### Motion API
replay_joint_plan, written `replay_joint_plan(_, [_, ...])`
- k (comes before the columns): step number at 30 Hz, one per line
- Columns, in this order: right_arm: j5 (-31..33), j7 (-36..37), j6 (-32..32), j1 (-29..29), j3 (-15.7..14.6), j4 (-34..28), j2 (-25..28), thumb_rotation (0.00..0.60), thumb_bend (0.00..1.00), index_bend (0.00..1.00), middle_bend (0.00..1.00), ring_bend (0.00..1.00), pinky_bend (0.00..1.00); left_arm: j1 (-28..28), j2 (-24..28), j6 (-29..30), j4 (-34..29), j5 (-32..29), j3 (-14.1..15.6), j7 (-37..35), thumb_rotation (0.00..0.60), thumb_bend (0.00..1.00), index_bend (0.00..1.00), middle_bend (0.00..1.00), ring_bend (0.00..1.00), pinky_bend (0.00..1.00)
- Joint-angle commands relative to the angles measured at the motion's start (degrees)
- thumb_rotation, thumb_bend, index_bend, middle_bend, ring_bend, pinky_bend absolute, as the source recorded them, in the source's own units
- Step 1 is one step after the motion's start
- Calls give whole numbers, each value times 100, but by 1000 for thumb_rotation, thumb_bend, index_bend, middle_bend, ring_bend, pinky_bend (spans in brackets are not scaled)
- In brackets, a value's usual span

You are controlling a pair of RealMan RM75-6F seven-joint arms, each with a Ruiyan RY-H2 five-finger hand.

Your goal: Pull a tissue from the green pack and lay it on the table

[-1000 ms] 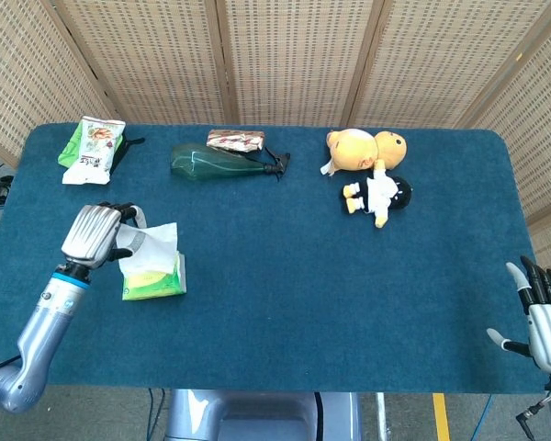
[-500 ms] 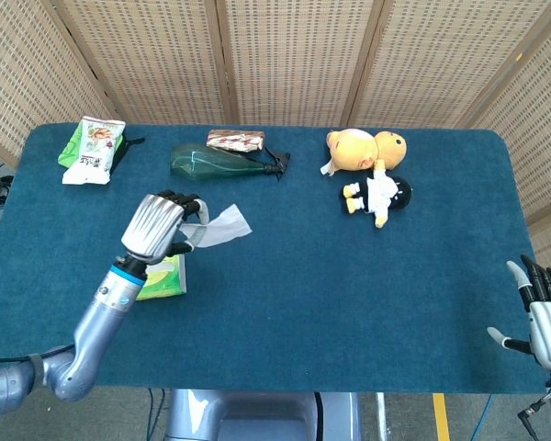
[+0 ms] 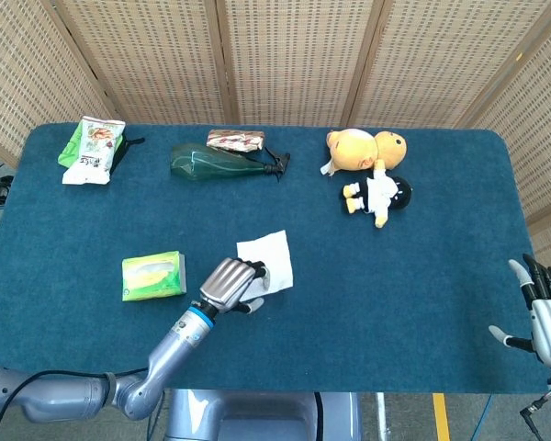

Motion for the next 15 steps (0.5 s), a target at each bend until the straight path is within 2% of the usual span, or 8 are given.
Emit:
replay_joint_plan(1, [19,28,-5,-3,5,13,6,600,0,0,0,0,0,-126,81,-196,-329,-393,-2,266,600,0,0,0,0,45])
replay_joint_plan(2, [23,43,-7,-4,7,17,8,600,0,0,0,0,0,-96,131,-109,-399,-291,-18,218,600,0,0,0,0,10])
replay_joint_plan(6, [18,73,-2,-5,7,18,18,600,0,0,0,0,0,41,393,244,-634,190,-34,47,600,0,0,0,0,0])
replay_joint_plan(9, [-27,41,22,-9,-12,-1,15,600,0,0,0,0,0,252,970,676,-981,789,-28,-128,600,0,0,0,0,0])
replay_joint_plan(13, [-68,-18,49,-15,-32,-33,9,600,0,0,0,0,0,460,1679,946,-1261,1287,6,-428,600,0,0,0,0,0])
replay_joint_plan(15, [-82,-50,78,-25,-36,-58,10,600,0,0,0,0,0,690,2260,1227,-1412,1624,38,-756,600,0,0,0,0,0])
